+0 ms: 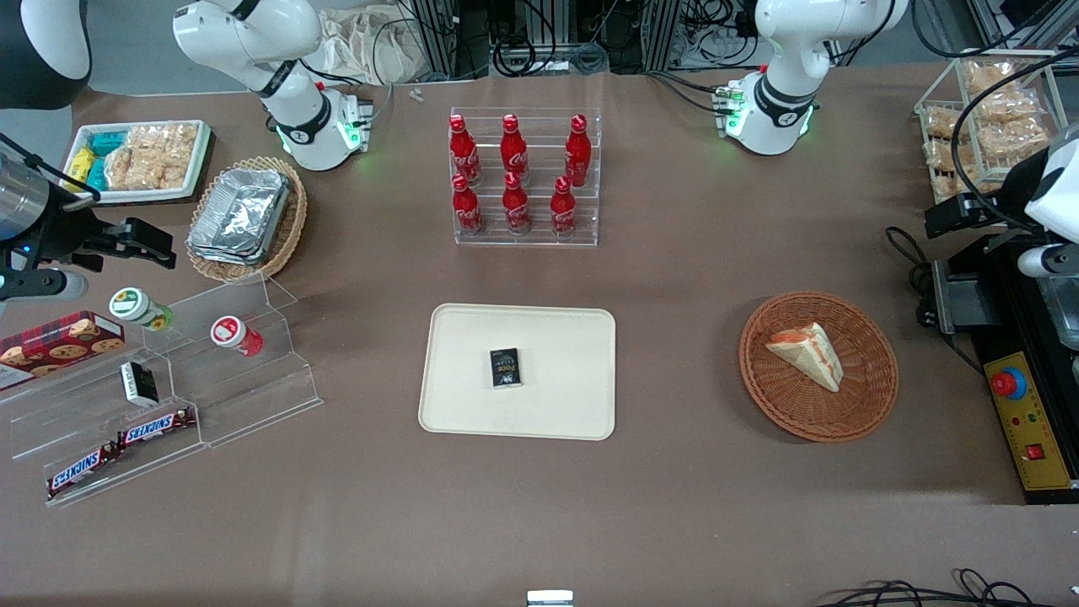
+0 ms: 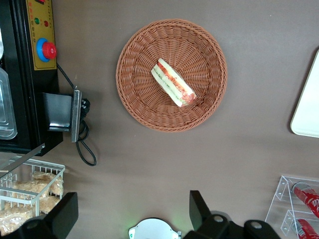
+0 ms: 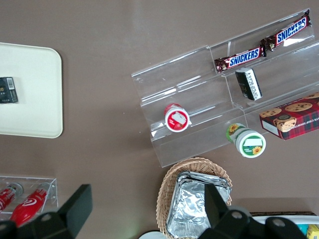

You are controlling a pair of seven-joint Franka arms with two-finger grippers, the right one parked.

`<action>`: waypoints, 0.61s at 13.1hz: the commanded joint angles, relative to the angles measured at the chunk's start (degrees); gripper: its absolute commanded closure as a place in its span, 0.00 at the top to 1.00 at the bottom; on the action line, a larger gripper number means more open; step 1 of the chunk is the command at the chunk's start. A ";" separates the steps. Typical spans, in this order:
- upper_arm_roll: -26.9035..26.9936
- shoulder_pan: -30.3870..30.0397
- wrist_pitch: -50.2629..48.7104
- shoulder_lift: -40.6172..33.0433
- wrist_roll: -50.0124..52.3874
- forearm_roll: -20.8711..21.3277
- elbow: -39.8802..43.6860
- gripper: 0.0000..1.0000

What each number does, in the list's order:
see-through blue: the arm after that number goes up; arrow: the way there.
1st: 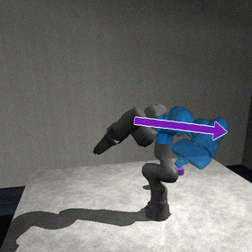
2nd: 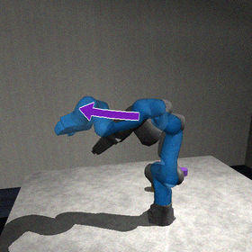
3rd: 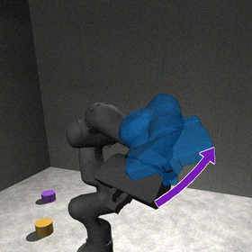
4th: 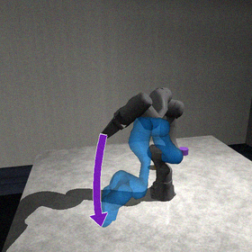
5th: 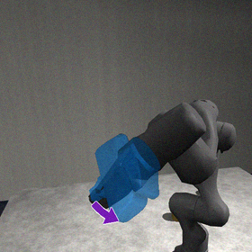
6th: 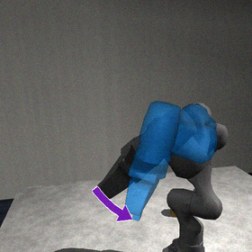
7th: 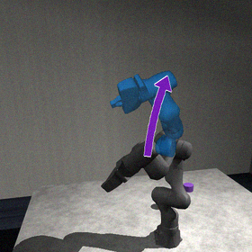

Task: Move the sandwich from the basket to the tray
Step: 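Move the left gripper over the wicker basket above the wrapped sandwich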

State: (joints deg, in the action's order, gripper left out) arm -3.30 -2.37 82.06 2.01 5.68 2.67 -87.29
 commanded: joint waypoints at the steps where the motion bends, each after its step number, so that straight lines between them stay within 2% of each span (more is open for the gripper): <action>1: -0.30 -0.36 0.73 0.27 -0.23 -0.47 0.62 1.00; 3: -0.22 -0.36 0.65 1.32 -0.23 -1.00 0.71 1.00; 6: -0.22 -0.27 0.91 3.95 -0.32 0.84 0.28 1.00; 8: -0.22 -0.36 3.70 4.49 -0.14 1.02 -3.30 1.00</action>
State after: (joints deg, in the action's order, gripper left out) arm -3.28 -2.39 83.27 5.93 5.68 2.93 -87.75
